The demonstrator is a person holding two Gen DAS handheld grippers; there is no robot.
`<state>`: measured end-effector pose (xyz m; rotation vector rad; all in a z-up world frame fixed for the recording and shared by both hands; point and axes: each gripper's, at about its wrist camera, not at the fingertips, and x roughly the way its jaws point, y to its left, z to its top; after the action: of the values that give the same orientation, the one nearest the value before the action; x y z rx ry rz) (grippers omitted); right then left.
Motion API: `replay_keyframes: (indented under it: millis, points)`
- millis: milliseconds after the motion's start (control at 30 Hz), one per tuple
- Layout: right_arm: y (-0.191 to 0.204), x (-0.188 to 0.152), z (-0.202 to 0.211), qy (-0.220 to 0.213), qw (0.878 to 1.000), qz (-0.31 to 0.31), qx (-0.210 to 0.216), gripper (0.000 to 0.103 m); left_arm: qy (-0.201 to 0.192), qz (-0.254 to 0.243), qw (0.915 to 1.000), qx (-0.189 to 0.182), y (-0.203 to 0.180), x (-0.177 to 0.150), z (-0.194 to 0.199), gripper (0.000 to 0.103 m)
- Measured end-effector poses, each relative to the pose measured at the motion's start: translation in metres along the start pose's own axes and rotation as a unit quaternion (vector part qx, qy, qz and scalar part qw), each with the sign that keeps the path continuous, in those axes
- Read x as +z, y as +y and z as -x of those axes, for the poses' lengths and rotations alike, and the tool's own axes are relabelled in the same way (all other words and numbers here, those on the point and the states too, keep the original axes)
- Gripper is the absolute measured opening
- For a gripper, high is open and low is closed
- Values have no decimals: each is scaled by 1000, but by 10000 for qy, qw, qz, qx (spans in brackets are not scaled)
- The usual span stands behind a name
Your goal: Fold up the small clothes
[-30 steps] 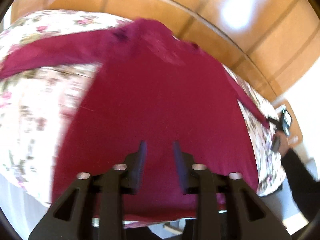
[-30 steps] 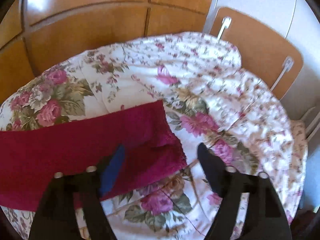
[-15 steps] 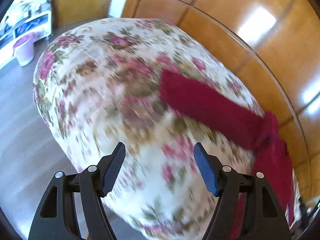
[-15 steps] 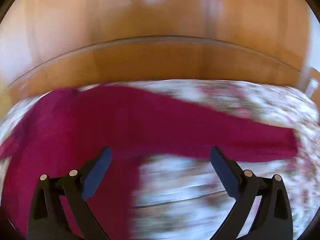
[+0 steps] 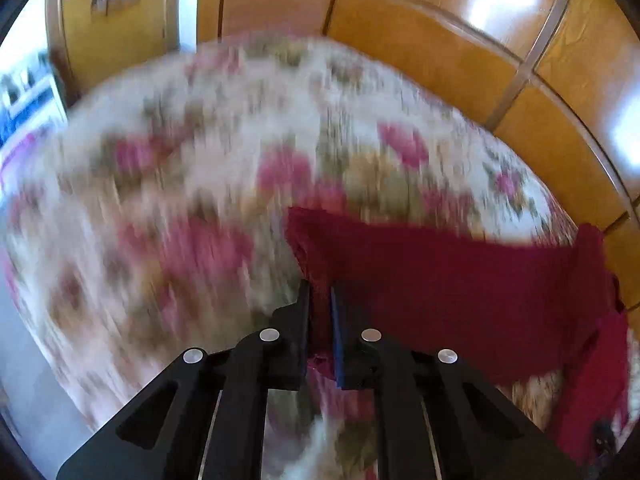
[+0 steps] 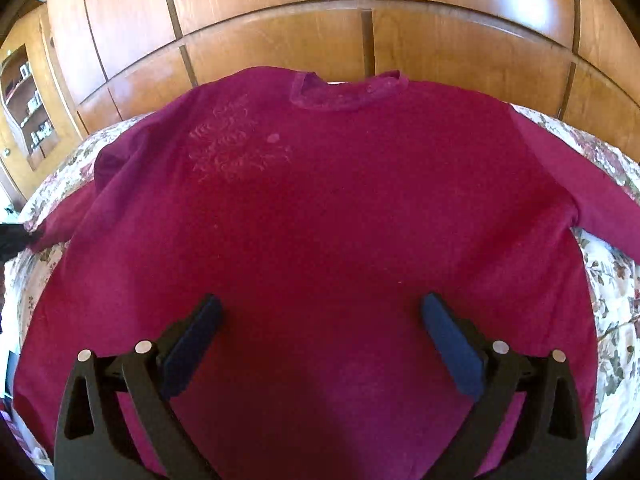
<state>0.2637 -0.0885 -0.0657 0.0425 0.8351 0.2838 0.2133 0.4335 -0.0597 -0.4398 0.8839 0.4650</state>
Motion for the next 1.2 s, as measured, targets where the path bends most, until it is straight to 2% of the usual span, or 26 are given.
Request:
replay_keyframes:
  millis: [133,233,300,333,367,500,533,567,600,667,700,767,800,867,967,1033,1133,1200]
  points:
    - [3,0,-1,-12,9998,109,-152,101,-801,160,9945,657,11,49,20,8]
    - [5,2,-2,-35,9997,145,-205,101,-1176,144,9873,1063,14,80,22,8]
    - [5,2,-3,-37,9997,147,-209,101,-1285,-33,9840,1237,7,87,17,8]
    - [5,3,-3,-37,9997,149,-215,101,-1334,-215,9792,1511,-1,90,7,8]
    - [6,3,-4,-37,9996,162,-232,101,-1294,-258,9780,1616,-4,91,0,8]
    - [5,1,-2,-43,9995,176,-254,101,-993,-253,9819,1595,-13,92,-29,10]
    - [5,1,-1,-48,9995,180,-260,101,-907,-194,9854,1431,-14,86,-30,10]
    - [4,0,-1,-61,9995,178,-257,101,-827,-114,9883,1278,-14,80,-29,16]
    - [5,1,-2,-68,9995,175,-251,101,-763,-71,9912,1084,-14,73,-25,32]
    - [6,2,-4,-67,9996,161,-240,101,-722,-24,9962,494,-14,49,-7,45]
    - [6,3,-4,-69,9996,160,-239,101,-677,-29,9975,200,-14,38,0,45]
    - [6,2,-4,-67,9996,154,-237,101,-463,-92,9967,-666,-18,11,18,45]
    - [6,2,-3,-62,9996,148,-232,101,-290,-120,9933,-1111,-20,-5,28,45]
    - [6,3,-2,-31,9997,138,-222,101,104,-261,9792,-2010,-30,-47,49,45]
    - [2,5,8,95,9999,81,-77,101,539,-670,9570,-2772,-51,-103,74,45]
    - [-6,-1,22,144,9999,46,-18,101,840,-972,9442,-3033,-64,-137,85,45]
    - [-27,-19,52,141,9997,-16,-217,101,1187,-1288,9314,-3192,-76,-178,92,45]
    - [-51,-42,78,164,9985,-145,-504,101,1291,-1305,9277,-3250,-78,-197,96,45]
